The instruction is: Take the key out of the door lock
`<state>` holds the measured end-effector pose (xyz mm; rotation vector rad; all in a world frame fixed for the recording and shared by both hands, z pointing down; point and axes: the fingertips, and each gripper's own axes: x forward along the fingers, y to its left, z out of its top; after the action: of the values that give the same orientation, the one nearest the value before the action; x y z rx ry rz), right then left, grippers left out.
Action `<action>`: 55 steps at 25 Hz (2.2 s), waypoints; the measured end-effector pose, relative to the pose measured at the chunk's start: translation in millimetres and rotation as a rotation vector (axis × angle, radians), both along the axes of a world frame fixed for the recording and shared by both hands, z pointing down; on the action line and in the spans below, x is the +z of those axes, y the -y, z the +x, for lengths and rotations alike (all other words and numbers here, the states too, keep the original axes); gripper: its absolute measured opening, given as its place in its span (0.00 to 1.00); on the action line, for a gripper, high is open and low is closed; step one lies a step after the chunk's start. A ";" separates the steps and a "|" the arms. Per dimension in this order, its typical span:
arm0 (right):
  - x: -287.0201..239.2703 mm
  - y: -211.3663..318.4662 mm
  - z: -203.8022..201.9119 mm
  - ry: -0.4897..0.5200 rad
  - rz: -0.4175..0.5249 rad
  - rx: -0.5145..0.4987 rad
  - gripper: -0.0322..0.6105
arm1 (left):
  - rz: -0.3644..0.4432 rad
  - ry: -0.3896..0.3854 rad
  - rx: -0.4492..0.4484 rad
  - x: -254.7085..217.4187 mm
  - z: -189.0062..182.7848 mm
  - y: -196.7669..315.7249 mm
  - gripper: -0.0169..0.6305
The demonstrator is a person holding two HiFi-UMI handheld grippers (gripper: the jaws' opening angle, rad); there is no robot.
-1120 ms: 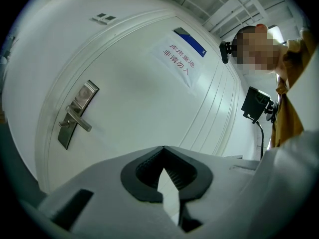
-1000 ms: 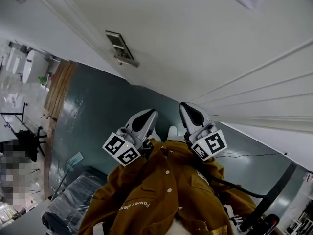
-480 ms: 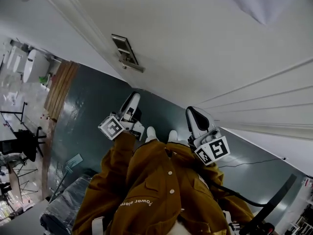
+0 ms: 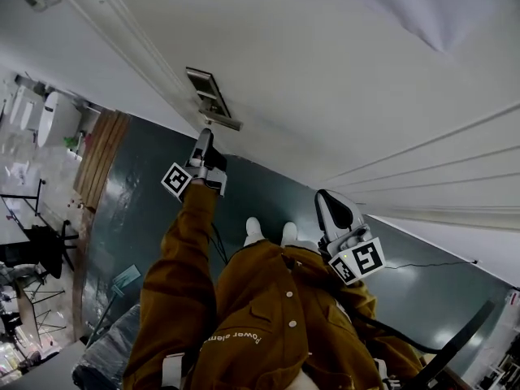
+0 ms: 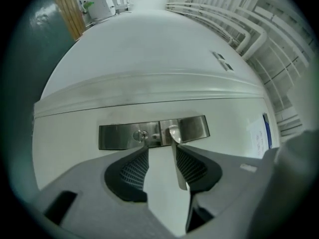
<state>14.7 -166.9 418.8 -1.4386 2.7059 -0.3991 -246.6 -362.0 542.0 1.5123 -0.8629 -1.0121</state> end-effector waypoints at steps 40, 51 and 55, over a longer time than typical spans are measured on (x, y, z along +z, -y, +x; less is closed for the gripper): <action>-6.5 86.6 -79.0 -0.081 0.096 -0.099 0.06 | -0.070 0.001 0.087 47.4 -7.5 58.7 0.06; 2.5 85.9 -80.7 -0.071 0.075 -0.097 0.06 | -0.053 0.003 0.097 37.1 -9.0 45.4 0.06; 5.2 85.2 -81.3 -0.060 0.068 -0.106 0.06 | -0.026 0.038 0.112 29.9 -12.7 17.5 0.06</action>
<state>-66.7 -252.1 424.0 -1.3152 2.8218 -0.2703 -259.4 -379.5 571.9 1.5442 -0.8055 -0.8896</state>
